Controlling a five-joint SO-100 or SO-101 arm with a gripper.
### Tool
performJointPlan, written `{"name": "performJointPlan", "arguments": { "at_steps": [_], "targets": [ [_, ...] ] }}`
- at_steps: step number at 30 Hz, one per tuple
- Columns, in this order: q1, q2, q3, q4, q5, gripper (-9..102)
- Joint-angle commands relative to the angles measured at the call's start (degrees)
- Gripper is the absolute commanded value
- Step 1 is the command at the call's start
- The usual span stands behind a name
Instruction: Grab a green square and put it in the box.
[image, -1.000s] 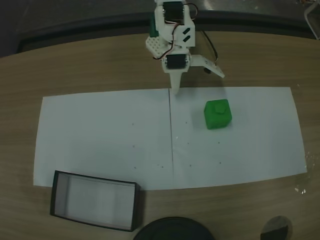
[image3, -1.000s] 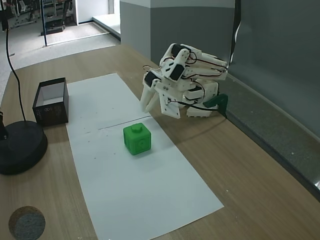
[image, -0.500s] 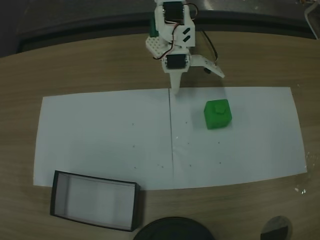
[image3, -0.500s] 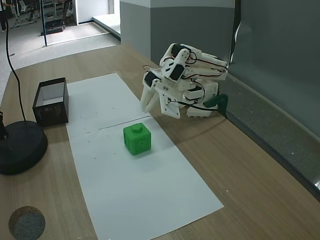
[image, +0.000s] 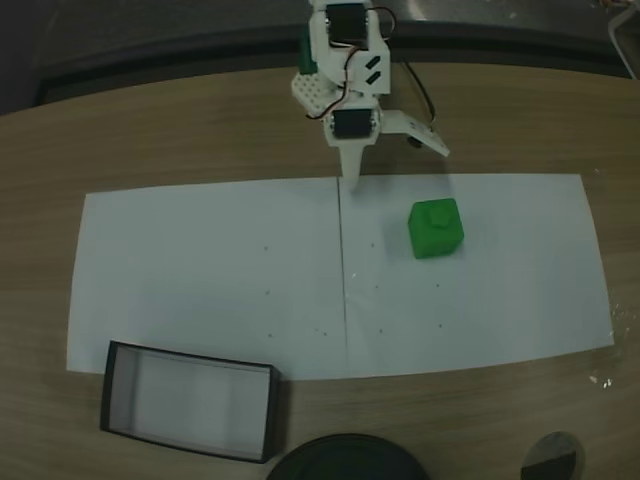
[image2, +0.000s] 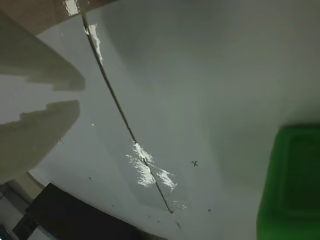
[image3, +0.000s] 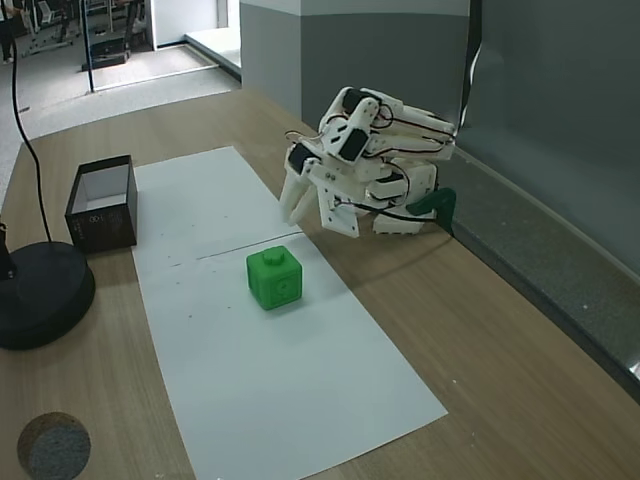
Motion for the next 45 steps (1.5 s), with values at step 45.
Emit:
{"name": "performJointPlan", "arguments": {
  "at_steps": [45],
  "targets": [
    [-27.16,-98.09,-59.41,-4.57,7.21,42]
  ]
}}
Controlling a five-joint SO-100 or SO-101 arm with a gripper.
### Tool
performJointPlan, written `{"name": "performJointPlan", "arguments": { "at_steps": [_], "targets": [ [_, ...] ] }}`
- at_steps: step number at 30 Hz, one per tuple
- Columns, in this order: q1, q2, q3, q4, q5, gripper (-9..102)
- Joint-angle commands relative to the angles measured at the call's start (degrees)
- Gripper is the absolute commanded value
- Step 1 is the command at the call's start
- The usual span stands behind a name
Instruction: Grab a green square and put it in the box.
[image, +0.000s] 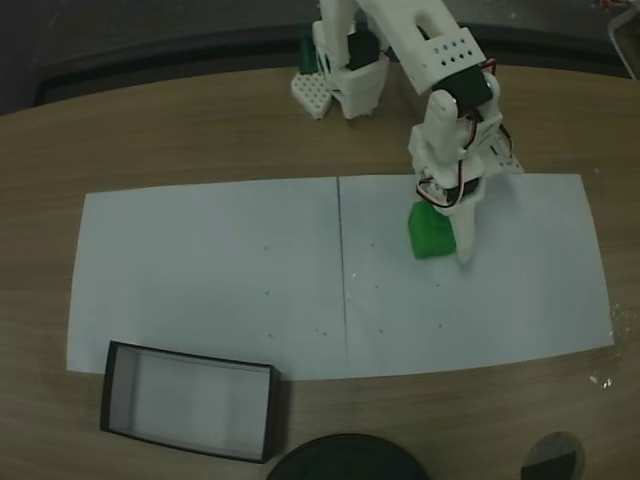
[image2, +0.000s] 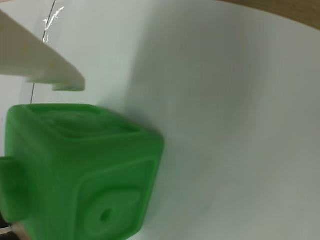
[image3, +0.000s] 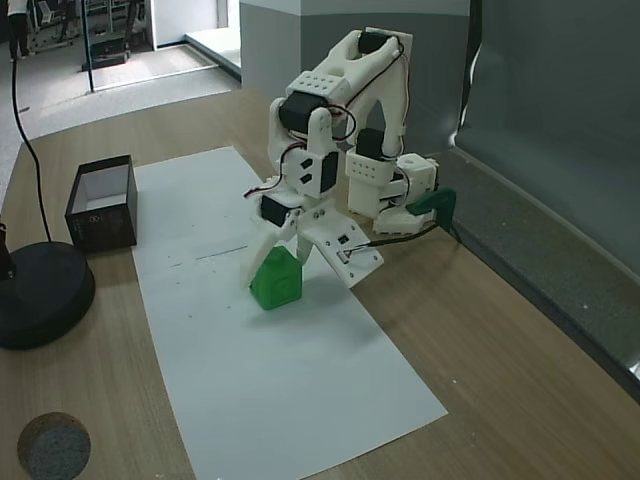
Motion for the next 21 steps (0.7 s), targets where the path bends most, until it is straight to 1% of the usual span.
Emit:
{"name": "performJointPlan", "arguments": {
  "at_steps": [1,8,10,14,16,21],
  "targets": [
    [0.44,-2.11,-4.31,-0.26,0.35,42],
    [0.53,-3.96,-5.71,-0.44,-0.09,41],
    [0.53,-3.96,-5.71,-0.44,-0.09,36],
    [0.53,-3.96,-5.71,-0.53,-0.09,22],
    [0.53,-3.96,-5.80,-0.62,-0.09,18],
    [0.53,-3.87,-7.56,-0.79,-0.09,17]
  ]
}}
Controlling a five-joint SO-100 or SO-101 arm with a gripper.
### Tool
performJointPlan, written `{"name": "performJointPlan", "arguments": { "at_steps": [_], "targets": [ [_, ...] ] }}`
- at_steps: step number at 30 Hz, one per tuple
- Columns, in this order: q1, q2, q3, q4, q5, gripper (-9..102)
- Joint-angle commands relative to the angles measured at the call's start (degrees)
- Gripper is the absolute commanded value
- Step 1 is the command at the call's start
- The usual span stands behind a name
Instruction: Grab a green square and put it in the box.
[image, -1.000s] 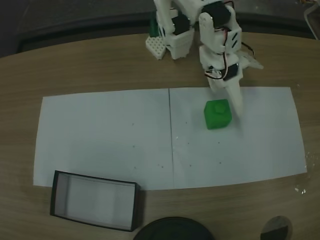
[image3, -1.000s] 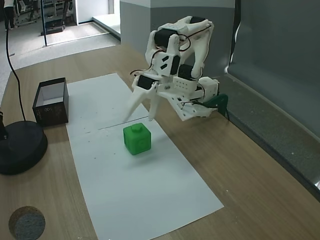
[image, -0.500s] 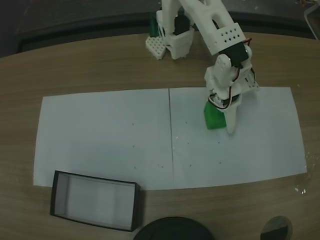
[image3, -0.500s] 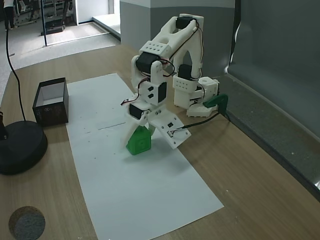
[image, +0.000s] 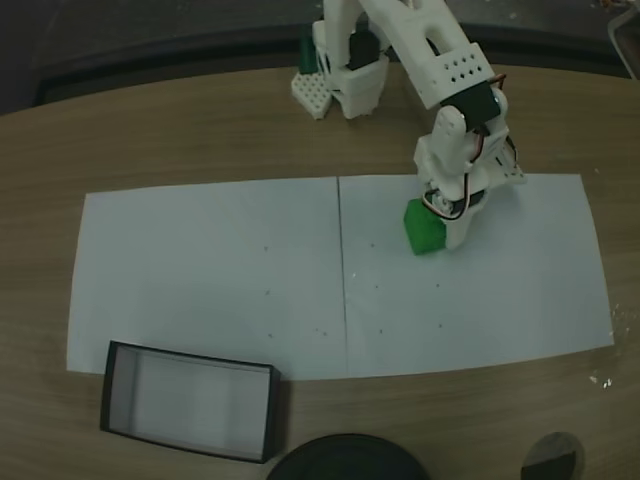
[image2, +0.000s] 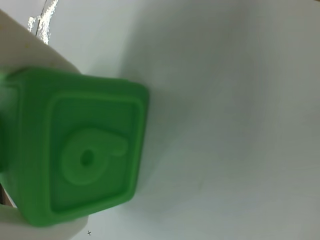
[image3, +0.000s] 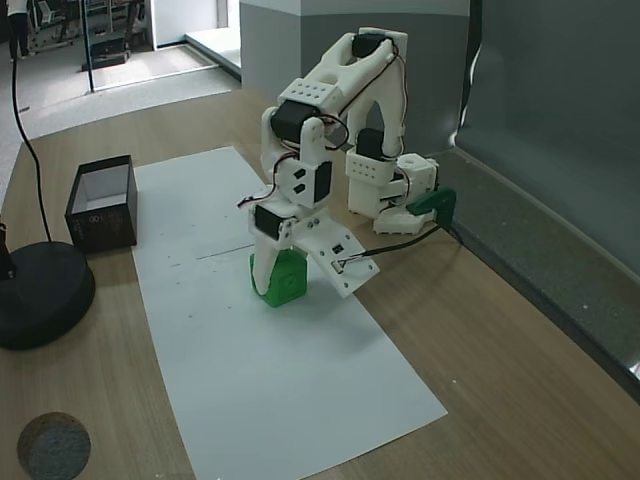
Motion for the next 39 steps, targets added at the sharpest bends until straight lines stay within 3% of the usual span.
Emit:
{"name": "performJointPlan", "arguments": {
  "at_steps": [1,5,13,17,22,29,39],
  "targets": [
    [0.70,0.88,-5.19,0.53,0.00,17],
    [5.10,2.46,-15.12,3.16,-0.09,17],
    [25.93,5.80,-42.36,6.06,-4.04,17],
    [36.74,3.69,-51.33,0.00,-3.87,16],
    [46.14,-4.83,-53.53,-13.89,-3.87,16],
    [49.31,-20.74,-53.61,-26.19,-3.87,16],
    [49.31,-28.48,-53.70,-27.07,-3.87,17]
  ]
}}
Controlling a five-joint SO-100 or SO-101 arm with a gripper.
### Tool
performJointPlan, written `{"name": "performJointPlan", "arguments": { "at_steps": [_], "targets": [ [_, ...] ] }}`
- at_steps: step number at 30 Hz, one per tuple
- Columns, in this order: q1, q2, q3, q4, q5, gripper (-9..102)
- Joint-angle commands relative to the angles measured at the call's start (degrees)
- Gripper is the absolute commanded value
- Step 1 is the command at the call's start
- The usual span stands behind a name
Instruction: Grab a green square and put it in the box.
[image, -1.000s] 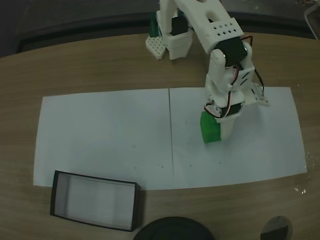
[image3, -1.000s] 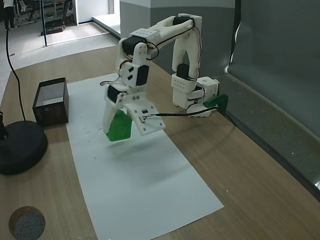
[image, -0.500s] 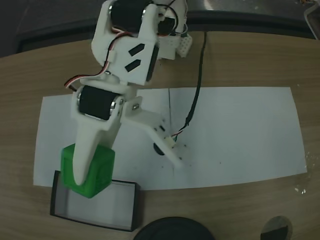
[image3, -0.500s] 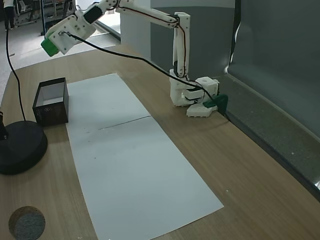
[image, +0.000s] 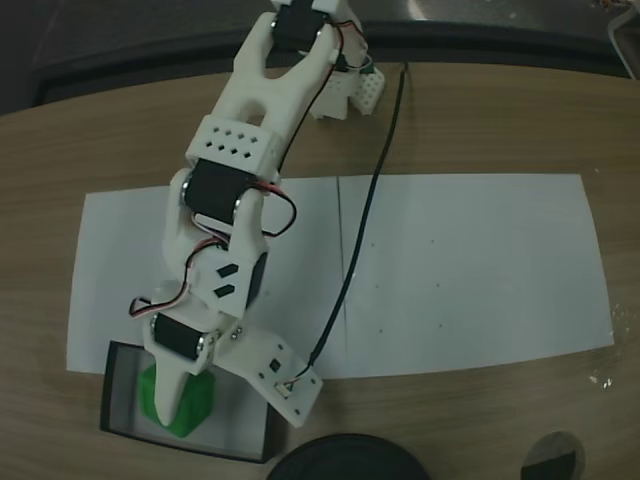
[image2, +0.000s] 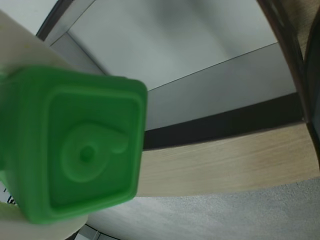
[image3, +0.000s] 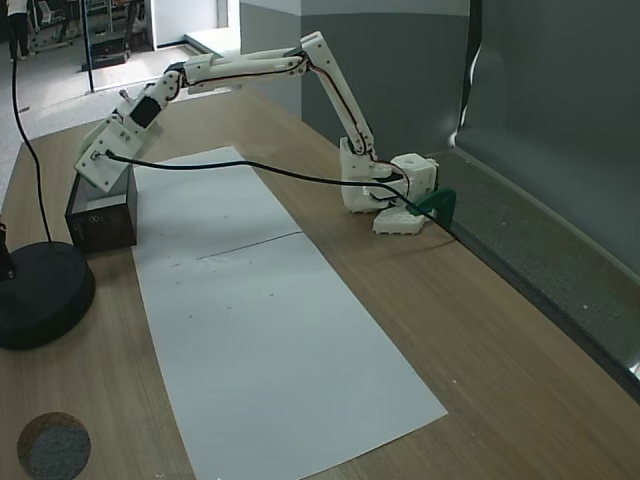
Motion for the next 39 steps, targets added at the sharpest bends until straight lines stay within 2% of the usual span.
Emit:
{"name": "performJointPlan", "arguments": {
  "at_steps": [1,7,12,16,22,25,29,39],
  "targets": [
    [0.18,1.14,-3.87,-1.41,0.00,17],
    [0.18,-0.70,-3.87,-1.41,0.00,18],
    [0.18,-0.70,-3.69,-0.53,-0.09,29],
    [0.26,0.00,-3.69,-0.26,-0.09,28],
    [-0.44,2.99,-6.50,5.62,0.88,27],
    [-0.97,6.50,-9.14,10.90,2.64,20],
    [-3.08,13.89,-11.87,20.39,2.29,0],
    [-17.05,42.98,-11.60,46.32,2.29,0]
  ]
}}
